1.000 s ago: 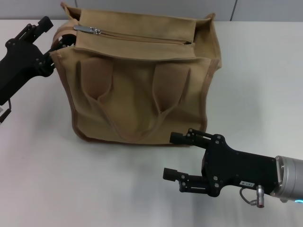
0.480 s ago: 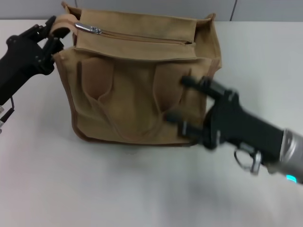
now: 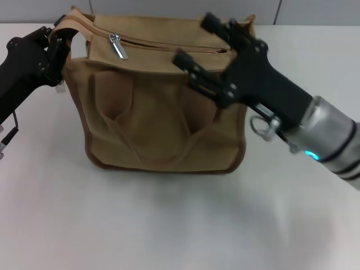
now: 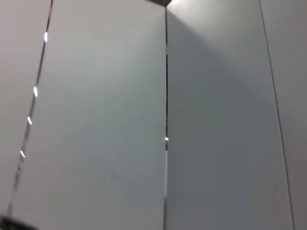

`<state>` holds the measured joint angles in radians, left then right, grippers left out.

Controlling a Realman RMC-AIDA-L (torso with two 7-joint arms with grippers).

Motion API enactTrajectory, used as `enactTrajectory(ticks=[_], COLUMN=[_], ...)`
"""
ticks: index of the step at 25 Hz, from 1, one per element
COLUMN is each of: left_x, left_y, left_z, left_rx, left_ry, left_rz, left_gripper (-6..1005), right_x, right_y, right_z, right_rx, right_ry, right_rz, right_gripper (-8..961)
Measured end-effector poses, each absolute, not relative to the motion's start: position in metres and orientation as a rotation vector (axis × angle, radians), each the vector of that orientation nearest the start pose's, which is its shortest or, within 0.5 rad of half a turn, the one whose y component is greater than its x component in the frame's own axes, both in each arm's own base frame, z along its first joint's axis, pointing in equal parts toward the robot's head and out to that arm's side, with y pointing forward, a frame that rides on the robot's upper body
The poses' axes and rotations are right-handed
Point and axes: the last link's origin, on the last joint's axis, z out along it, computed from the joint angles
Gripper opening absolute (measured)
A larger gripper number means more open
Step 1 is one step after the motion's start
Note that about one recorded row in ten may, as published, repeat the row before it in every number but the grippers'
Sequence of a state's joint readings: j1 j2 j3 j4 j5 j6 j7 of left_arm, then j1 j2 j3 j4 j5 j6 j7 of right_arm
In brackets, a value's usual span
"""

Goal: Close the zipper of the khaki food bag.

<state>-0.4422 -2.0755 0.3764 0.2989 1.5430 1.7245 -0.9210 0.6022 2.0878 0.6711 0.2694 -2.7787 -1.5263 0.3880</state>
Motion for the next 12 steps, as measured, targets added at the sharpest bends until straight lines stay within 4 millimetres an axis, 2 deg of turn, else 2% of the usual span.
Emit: enactTrajectory(ticks=[3, 6, 12], left_x=[-0.275, -0.274, -0.271], left_y=[0.301, 0.301, 0.301], left_z=[0.034, 0.034, 0.035], left_rx=[-2.031, -2.033, -2.040], left_ry=[-0.416, -0.416, -0.399], left_rz=[-1.362, -1.370, -1.388], left_gripper=[29, 29, 30], right_x=[0.154, 0.149, 0.143], right_y=[0.314, 0.315, 0.319], right_z=[-0.085, -0.089, -0.087], right_rx=[-2.190, -2.216, -2.419], right_ry=[-0.024, 0.003, 0.400], right_rz=[1.306, 1.314, 1.492], right_gripper=[785, 785, 785])
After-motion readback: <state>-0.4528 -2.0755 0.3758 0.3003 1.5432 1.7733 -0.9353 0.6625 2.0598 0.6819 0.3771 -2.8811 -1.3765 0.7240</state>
